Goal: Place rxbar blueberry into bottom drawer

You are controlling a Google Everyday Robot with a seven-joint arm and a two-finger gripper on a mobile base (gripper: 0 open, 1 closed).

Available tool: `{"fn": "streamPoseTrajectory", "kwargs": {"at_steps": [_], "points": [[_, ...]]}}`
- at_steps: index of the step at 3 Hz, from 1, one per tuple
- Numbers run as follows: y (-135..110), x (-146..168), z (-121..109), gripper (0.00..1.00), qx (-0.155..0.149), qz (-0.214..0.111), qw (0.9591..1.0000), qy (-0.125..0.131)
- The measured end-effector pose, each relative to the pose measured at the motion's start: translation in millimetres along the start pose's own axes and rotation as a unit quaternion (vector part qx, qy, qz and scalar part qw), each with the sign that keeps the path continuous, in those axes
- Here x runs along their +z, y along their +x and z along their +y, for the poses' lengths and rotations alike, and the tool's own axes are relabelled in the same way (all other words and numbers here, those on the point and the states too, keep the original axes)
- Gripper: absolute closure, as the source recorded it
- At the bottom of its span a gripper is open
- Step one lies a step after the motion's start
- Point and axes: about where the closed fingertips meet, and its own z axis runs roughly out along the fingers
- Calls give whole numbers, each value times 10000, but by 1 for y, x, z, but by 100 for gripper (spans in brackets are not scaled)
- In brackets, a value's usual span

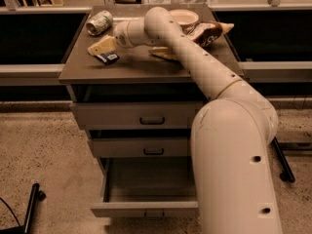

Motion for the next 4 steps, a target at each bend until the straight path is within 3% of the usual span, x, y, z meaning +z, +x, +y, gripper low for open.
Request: {"fn": "streamPoseTrajectory", "kwargs": {"at_steps": [1,3,4], "points": [[0,0,0,0,-2,4,10000,-2],[14,8,29,0,188,408,9986,-280],[24,11,41,18,304,528,9975,-363]]}}
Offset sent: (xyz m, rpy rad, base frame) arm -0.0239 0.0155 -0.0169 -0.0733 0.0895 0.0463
